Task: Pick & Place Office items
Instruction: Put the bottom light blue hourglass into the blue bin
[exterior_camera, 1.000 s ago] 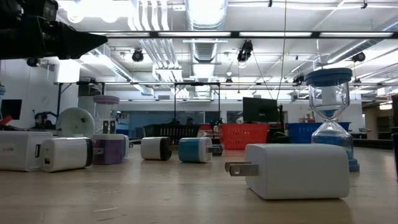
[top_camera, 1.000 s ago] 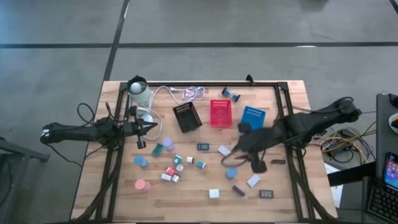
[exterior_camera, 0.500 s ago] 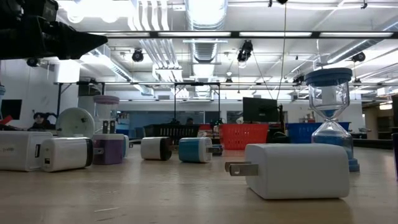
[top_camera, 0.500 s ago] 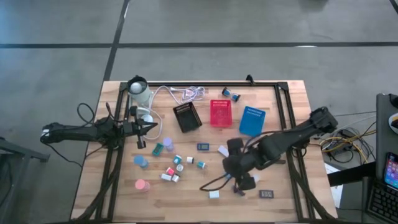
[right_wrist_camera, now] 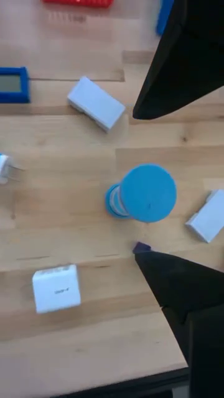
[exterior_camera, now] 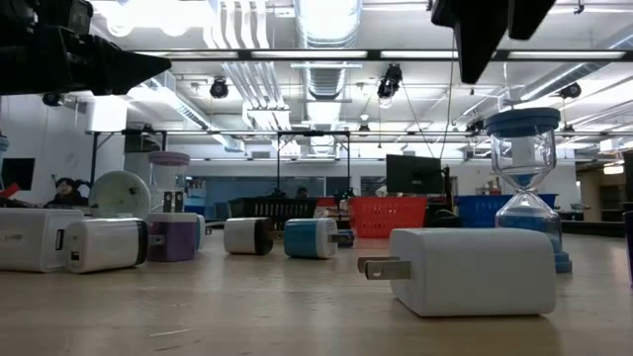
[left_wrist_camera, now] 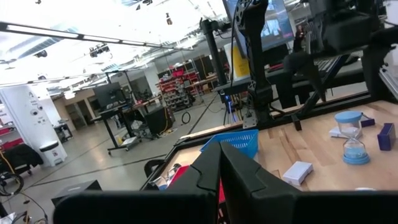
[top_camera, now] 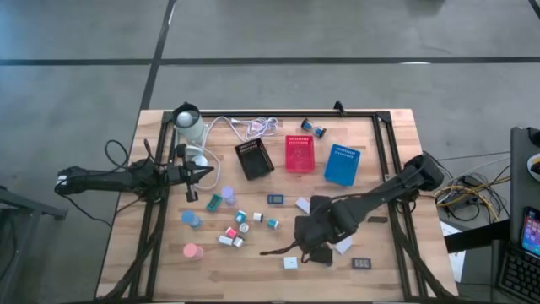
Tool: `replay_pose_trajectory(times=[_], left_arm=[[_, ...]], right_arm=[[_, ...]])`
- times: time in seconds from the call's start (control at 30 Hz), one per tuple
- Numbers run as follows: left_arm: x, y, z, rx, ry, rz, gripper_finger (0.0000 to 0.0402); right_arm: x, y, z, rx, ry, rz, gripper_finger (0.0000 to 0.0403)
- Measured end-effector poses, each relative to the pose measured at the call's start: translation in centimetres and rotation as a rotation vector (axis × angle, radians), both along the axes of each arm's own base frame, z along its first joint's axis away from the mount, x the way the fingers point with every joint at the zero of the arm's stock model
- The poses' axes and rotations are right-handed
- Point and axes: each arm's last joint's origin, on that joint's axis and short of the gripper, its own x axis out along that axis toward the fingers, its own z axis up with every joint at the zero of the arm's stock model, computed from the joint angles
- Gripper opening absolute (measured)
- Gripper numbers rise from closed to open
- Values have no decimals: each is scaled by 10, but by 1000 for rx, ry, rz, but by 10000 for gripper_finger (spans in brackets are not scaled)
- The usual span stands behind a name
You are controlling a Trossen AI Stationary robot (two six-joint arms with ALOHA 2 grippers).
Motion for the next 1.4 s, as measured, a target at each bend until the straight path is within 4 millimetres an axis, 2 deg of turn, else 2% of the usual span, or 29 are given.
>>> replay_pose_trajectory(times=[0.33,0.53,0.93,1.4], left_arm=[[0,0,0,5,2,0,14],[0,0,0,5,2,0,14],[0,0,0,5,2,0,14],[0,0,0,5,3,0,14]], right_arm=[[1,3,-20,8,26,-101,366],[-2,5,-24,8,40,-116,366],[-8,2,-51,-14,74,-141,366],[-6,3,-55,-1,45,-110,366]])
